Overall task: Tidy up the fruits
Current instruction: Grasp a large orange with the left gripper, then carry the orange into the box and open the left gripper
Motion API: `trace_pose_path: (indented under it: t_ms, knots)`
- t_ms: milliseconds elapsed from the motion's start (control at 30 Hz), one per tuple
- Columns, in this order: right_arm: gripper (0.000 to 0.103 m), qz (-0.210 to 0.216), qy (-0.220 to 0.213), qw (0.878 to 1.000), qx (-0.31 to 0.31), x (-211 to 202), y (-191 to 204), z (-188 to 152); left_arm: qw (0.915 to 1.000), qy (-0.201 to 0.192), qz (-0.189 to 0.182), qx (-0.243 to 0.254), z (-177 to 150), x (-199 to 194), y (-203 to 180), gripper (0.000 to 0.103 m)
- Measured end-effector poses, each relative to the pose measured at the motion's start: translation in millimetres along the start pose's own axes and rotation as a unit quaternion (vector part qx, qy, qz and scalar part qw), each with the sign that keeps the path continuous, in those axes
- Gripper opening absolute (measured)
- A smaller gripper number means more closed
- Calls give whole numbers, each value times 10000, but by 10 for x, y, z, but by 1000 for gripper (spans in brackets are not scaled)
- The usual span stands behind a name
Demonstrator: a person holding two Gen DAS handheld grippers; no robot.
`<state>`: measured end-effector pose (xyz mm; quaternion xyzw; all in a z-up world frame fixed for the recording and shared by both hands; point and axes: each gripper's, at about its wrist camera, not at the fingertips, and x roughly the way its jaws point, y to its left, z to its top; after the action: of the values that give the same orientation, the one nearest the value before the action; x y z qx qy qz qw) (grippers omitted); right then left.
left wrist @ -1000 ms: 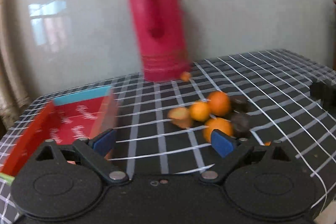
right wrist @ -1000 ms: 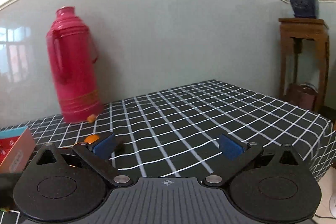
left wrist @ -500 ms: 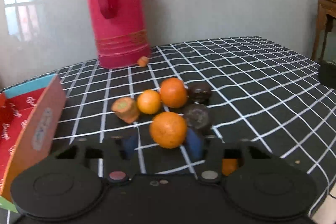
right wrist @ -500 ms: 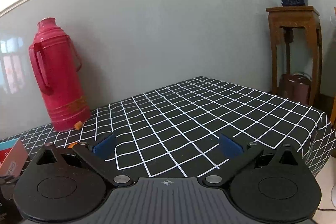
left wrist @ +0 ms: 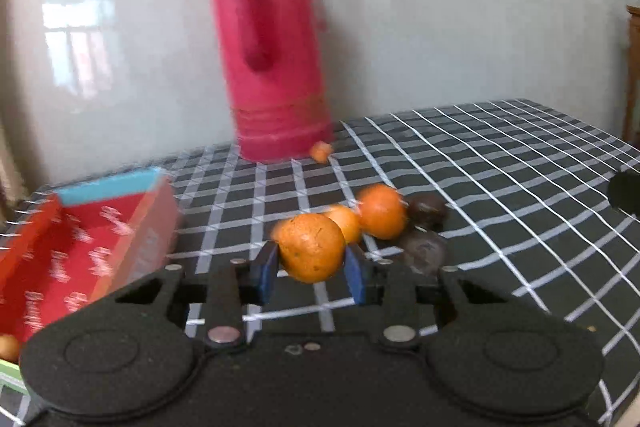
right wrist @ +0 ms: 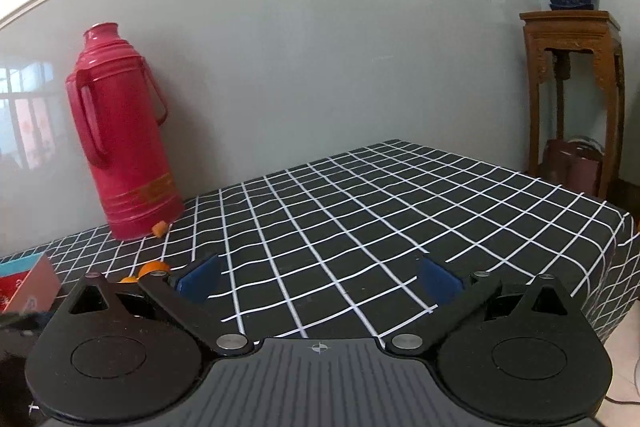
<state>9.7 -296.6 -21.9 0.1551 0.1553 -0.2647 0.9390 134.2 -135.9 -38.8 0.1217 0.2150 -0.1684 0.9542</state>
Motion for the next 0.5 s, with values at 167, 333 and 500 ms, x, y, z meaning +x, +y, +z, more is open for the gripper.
trace_pose_path:
  t_ms: [167,333,500]
  knots:
    - [103,153,65,9998,-78,12,95,-23,9982,-215,539,-167,39,-132,271,26]
    - [103,280,104,9995,-108,10,188,-37,9948,-264,912,-362,53,-244,543,26]
    - [103,424,124,9989,-140,-6,308,-53,9892,-169,1338,-567,49,-318,818,26]
